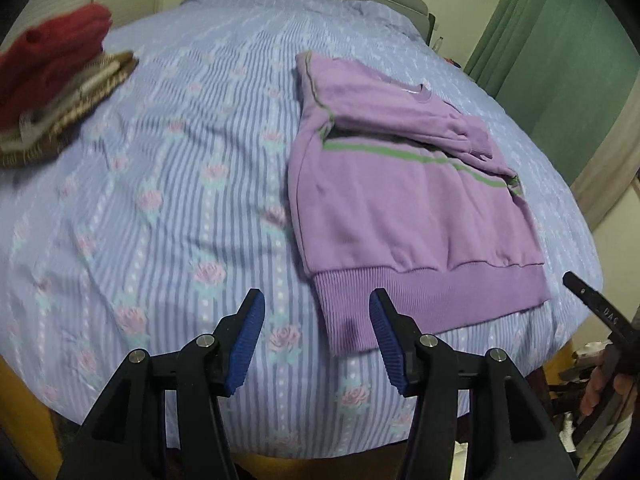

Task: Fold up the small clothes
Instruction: 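Move both grippers to the ribbed hem of the sweatshirt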

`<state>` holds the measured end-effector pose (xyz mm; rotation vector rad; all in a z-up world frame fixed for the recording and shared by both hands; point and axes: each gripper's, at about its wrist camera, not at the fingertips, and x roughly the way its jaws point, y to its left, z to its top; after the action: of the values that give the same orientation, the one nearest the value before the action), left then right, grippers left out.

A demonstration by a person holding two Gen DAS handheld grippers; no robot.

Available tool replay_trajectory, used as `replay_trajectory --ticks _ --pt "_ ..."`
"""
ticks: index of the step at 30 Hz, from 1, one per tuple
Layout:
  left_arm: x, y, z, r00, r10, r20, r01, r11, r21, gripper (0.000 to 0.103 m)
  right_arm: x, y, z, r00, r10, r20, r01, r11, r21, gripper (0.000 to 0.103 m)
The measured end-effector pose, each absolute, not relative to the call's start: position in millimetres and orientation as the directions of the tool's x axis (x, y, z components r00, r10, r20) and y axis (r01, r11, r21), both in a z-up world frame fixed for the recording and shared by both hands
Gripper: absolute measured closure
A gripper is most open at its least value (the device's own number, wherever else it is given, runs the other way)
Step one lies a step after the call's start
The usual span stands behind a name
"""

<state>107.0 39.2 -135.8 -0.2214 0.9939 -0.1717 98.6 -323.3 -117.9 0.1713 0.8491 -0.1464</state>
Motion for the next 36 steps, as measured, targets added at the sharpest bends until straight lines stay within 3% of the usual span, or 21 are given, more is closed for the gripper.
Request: replay_trajectory --ticks 14,18,23,26,28,36 --pt "119.0 25.7 -162.4 0.454 -0.330 -0.828 0.062 0.938 -0.340 0.054 106.9 -322.9 -149.8 0.617 -0.006 -0.787 0.184 0.973 0.137 0.041" --pt "124.1 20.7 -170.1 0.436 -0.354 -0.827 0.068 0.930 -0.362 0.055 114.9 -328.0 -164.0 0.594 0.042 -0.803 0.195 0.961 0.195 0.049" --pt "128.2 15.0 -175.4 0.434 -0.361 -0.826 0.076 0.928 -0.366 0.067 118.6 -327.8 -172.5 0.585 0.063 -0.809 0.205 0.953 0.223 0.061" --pt "129.5 15.5 -173.2 0.435 -0.372 -0.820 0.065 0.921 -0.383 0.084 120.5 -321.4 -172.8 0.580 0.070 -0.811 0.183 0.960 0.214 0.076" --pt "129.7 19.6 -168.0 0.439 -0.379 -0.814 0.051 0.916 -0.399 0.088 120.1 -317.2 -170.6 0.586 0.075 -0.806 0.162 0.965 0.208 0.091" --pt "125.9 35.9 -122.7 0.484 -0.459 -0.745 0.040 0.862 -0.506 0.095 105.0 -325.2 -123.1 0.675 0.106 -0.730 0.160 0.945 0.286 0.094"
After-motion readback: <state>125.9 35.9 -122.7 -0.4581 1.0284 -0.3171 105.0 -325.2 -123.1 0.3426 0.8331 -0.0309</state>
